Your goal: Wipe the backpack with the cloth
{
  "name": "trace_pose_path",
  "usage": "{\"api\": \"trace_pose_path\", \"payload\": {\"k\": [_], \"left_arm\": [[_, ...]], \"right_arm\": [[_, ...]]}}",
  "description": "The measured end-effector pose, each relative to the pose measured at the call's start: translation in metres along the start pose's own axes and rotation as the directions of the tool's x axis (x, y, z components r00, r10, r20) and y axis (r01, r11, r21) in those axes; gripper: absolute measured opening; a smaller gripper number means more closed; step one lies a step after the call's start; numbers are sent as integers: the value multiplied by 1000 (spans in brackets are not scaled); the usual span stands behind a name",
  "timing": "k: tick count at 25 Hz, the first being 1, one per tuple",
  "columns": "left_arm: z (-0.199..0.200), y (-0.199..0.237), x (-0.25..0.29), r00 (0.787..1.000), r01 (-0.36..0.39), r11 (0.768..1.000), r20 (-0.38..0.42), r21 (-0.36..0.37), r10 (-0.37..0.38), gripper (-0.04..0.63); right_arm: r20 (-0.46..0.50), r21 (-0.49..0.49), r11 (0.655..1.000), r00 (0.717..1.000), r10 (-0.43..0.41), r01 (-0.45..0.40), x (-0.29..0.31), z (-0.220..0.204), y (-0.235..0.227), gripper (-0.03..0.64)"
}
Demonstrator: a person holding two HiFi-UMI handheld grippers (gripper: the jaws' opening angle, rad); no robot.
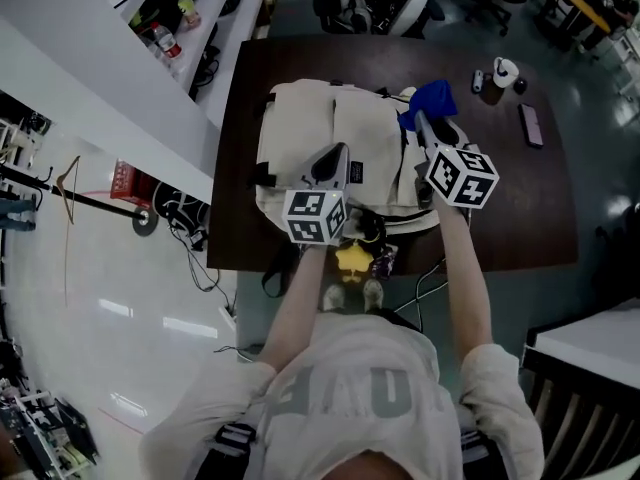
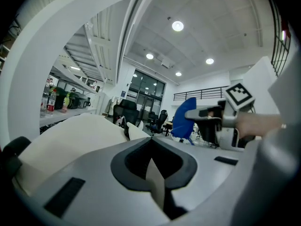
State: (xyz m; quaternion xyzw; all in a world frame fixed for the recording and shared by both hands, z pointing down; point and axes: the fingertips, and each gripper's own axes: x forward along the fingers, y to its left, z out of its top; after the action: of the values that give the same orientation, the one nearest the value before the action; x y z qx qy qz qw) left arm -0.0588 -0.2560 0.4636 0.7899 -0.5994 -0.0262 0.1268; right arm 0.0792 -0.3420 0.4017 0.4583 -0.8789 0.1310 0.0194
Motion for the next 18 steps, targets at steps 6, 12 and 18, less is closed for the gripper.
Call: {"api": "trace_pose_path", "payload": {"k": [6, 12, 18], "left_arm": [[-2, 1, 0, 1000, -4, 1000, -4, 4, 4, -2], [-1, 3, 1, 1000, -18, 1000, -2, -11, 18, -2], [-3, 3, 2, 1000, -30, 1000, -6, -3, 30, -2]], "right_arm": [[-94, -84, 996, 995, -27, 19, 74, -4, -27, 43], [-194, -69, 997, 980, -43, 30, 112, -44, -48, 43], [-256, -58, 998, 966, -29, 14, 107, -73, -48, 43]]}}
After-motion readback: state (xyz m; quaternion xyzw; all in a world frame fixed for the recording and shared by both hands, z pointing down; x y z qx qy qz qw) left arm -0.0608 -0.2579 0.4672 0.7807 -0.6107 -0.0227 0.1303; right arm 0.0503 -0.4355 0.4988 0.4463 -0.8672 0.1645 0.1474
